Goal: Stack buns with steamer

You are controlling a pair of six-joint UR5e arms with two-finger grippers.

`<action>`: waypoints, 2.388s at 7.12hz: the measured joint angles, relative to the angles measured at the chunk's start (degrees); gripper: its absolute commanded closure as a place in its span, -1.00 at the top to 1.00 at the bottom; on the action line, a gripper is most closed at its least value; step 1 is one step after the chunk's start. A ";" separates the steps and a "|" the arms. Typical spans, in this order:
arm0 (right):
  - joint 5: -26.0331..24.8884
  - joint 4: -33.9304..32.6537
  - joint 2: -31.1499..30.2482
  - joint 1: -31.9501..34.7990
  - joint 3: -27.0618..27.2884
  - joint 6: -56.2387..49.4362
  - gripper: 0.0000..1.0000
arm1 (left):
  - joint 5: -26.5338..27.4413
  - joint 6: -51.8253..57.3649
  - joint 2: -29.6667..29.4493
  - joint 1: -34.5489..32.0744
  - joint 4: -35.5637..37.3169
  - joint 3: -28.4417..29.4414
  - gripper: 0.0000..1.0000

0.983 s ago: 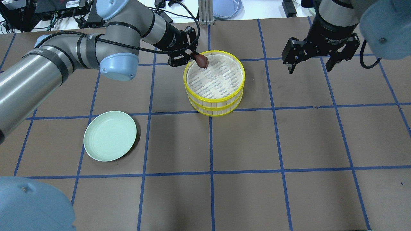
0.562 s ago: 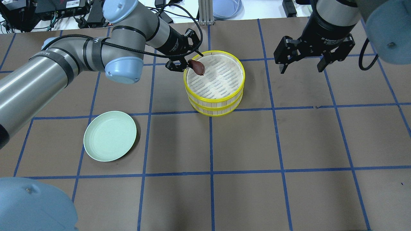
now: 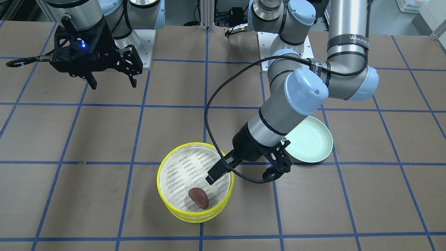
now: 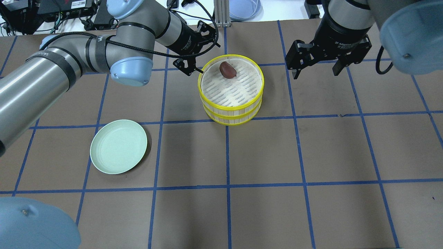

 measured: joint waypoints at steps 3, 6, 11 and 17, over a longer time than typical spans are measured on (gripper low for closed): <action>-0.06 -0.20 0.17 0.03 0.04 0.01 0.99 | 7.62 28.12 4.68 7.37 -9.83 1.65 1.00; -0.06 -0.27 0.21 0.03 0.04 0.07 0.99 | 21.34 47.33 11.33 12.32 -27.97 3.82 1.00; -3.98 -0.17 0.08 0.03 0.04 0.63 0.99 | 27.44 54.68 21.23 13.92 -41.94 4.34 1.00; -4.04 -0.16 0.19 0.03 0.04 0.89 0.99 | 25.98 54.83 22.61 13.49 -44.84 3.14 1.00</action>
